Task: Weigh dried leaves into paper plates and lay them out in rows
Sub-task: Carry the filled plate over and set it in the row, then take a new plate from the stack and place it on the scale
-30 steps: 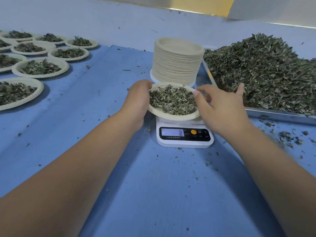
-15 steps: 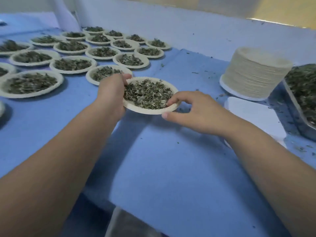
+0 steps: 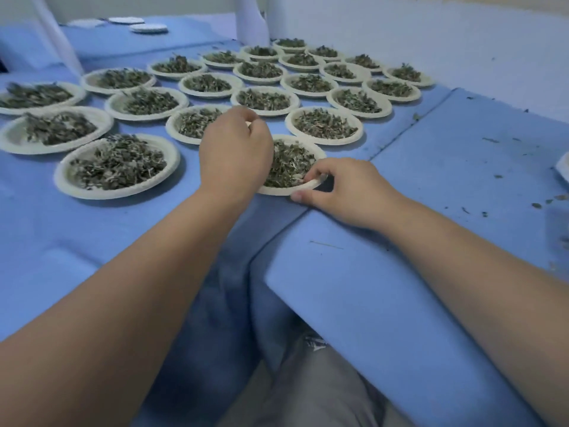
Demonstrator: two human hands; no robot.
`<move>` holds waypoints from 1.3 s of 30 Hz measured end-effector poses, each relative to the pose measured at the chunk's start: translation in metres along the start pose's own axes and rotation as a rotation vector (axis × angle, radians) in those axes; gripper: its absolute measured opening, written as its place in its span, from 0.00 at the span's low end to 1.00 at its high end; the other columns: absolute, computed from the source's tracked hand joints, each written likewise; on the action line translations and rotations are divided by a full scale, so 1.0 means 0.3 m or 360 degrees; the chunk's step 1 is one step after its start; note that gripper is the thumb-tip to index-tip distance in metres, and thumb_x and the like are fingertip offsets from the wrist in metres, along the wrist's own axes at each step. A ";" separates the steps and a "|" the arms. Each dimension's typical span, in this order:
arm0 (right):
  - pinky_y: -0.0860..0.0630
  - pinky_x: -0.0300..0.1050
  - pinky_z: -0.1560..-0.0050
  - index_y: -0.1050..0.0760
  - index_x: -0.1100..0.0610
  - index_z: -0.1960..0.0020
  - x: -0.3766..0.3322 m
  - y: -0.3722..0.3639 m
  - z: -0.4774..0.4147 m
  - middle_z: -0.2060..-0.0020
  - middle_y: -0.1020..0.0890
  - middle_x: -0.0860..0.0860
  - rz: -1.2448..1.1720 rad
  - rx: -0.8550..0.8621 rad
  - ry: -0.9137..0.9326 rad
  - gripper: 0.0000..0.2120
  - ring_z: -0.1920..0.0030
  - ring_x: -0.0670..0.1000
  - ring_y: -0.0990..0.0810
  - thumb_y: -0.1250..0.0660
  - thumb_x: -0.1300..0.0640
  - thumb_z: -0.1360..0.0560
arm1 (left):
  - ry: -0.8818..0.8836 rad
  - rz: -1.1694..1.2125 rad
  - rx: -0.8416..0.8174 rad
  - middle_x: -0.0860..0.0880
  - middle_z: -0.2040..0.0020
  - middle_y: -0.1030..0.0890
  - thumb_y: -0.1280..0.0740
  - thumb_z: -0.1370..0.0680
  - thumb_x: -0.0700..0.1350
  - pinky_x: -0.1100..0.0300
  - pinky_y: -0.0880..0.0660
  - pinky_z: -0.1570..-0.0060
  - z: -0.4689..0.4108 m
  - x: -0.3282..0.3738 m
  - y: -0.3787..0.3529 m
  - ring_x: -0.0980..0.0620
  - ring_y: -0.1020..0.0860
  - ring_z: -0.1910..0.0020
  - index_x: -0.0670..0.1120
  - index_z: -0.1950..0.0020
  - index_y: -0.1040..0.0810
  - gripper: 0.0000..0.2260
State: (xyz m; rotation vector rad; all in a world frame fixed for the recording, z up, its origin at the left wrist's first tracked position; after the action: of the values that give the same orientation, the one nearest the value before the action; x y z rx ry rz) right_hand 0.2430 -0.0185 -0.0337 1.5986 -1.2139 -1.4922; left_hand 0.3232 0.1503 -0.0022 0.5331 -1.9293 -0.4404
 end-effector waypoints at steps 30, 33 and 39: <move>0.25 0.47 0.49 0.28 0.49 0.33 0.980 0.779 0.975 0.45 0.16 0.51 0.0332 0.1044 -0.1043 0.19 0.50 0.55 0.19 0.36 0.43 0.21 | -0.1345 0.0321 -0.0752 0.44 0.19 0.38 0.45 0.17 0.38 0.55 0.36 0.30 0.533 1.157 -0.873 0.46 0.38 0.21 0.44 0.24 0.29 0.21; 0.34 0.44 0.70 0.28 0.50 0.37 1.077 0.782 1.071 0.65 0.23 0.49 0.0641 0.0969 -0.1252 0.19 0.71 0.48 0.32 0.39 0.40 0.20 | -0.1615 0.0063 -0.0743 0.44 0.20 0.37 0.45 0.17 0.38 0.50 0.33 0.30 0.557 1.263 -0.951 0.46 0.38 0.22 0.45 0.22 0.32 0.23; 0.40 0.39 0.73 0.34 0.51 0.47 1.119 0.739 1.051 0.72 0.30 0.48 0.0951 0.0714 -0.1371 0.20 0.75 0.50 0.32 0.44 0.34 0.21 | -0.1849 -0.0553 -0.0723 0.44 0.42 0.21 0.41 0.22 0.35 0.47 0.26 0.51 0.581 1.338 -1.067 0.39 0.23 0.41 0.44 0.34 0.24 0.18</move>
State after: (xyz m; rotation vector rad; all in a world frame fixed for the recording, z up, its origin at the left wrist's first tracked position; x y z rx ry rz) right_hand -0.1321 -0.3652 -0.0173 0.6363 -2.3769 -1.5802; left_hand 0.0716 -0.3254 0.0635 0.3095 -2.6699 -1.6407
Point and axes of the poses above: each hand's wrist, its own z-axis away from the middle knuckle, its own y-axis out of the back of the hand, x = y × z, the point moved 7 cm from there along -z, towards the middle knuckle
